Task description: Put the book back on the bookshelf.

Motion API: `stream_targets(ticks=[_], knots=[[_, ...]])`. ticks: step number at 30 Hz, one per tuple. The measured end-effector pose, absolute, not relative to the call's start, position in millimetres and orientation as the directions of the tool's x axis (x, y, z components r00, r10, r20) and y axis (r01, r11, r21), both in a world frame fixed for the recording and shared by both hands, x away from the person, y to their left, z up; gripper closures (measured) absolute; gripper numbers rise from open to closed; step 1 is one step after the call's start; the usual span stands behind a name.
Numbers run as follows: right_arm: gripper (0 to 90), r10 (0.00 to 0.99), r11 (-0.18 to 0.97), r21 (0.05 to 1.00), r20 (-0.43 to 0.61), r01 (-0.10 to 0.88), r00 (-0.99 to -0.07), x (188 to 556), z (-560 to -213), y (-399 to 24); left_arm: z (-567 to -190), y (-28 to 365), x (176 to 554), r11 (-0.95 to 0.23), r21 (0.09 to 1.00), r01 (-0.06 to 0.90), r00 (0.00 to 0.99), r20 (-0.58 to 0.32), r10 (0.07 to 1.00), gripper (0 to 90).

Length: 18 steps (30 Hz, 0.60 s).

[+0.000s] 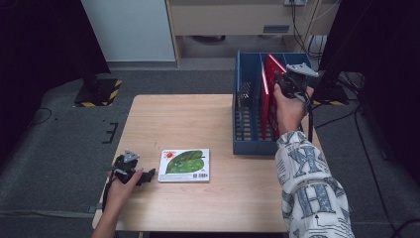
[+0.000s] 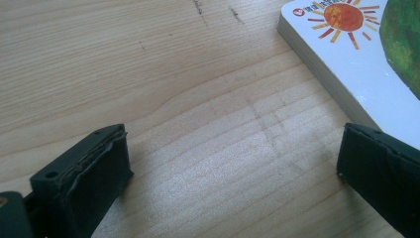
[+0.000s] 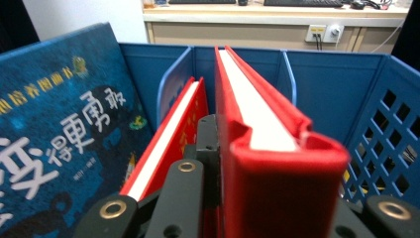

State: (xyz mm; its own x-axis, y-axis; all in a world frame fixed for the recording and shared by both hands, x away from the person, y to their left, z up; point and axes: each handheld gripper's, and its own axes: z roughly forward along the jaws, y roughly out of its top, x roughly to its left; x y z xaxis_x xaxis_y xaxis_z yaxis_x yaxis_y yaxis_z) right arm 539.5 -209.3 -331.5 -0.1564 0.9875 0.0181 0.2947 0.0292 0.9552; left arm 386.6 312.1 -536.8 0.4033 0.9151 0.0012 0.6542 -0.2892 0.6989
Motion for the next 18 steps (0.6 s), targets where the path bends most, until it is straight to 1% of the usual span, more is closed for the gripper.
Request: stream_targets(ticks=[18], knots=[[78.8, 0.989, -0.011, 0.948, 0.057, 0.318, -0.135, 539.9, -350.0, -214.8, -536.5, 312.5, 386.6, -0.295, 0.696, 0.655, 0.406, 0.005, 0.914, 0.0]])
